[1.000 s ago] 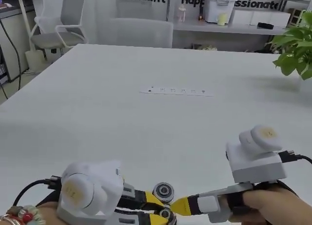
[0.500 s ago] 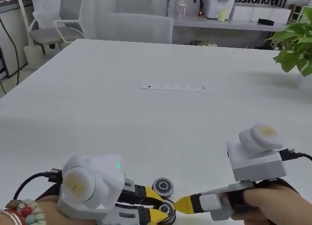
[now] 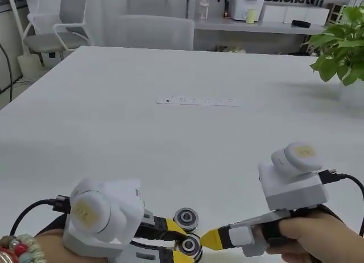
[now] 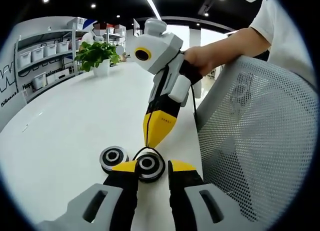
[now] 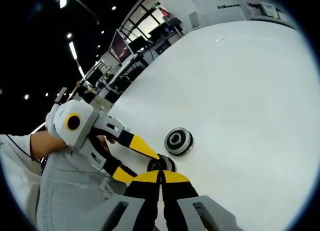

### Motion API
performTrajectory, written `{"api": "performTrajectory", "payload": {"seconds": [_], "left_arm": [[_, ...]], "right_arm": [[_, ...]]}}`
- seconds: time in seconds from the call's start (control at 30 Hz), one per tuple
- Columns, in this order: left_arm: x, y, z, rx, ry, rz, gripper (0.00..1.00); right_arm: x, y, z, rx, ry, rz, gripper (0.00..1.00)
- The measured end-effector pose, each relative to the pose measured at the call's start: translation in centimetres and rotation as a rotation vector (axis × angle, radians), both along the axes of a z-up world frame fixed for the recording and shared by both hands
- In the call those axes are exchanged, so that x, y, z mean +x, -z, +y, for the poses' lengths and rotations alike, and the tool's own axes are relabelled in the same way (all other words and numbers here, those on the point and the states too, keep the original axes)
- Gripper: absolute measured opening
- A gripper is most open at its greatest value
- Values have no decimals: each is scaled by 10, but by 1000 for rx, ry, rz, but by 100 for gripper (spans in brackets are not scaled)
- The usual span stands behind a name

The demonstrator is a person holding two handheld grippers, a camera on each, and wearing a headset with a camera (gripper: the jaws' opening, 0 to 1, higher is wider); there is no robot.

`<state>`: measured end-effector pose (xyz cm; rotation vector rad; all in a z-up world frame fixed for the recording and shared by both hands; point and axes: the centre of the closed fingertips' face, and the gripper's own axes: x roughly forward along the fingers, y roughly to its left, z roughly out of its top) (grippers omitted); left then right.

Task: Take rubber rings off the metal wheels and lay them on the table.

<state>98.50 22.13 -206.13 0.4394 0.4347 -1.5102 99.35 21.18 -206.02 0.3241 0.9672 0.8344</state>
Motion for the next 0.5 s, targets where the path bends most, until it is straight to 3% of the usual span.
{"api": "performTrajectory", "payload": {"seconds": [0.27, 0.5], "left_arm": [[-7, -2, 2, 45, 48, -23, 31], [-3, -22, 2, 4, 36, -38, 40]], "right_arm": [[1, 0, -1, -1, 7, -1, 0], [1, -1, -2, 2, 6, -4, 0]]}}
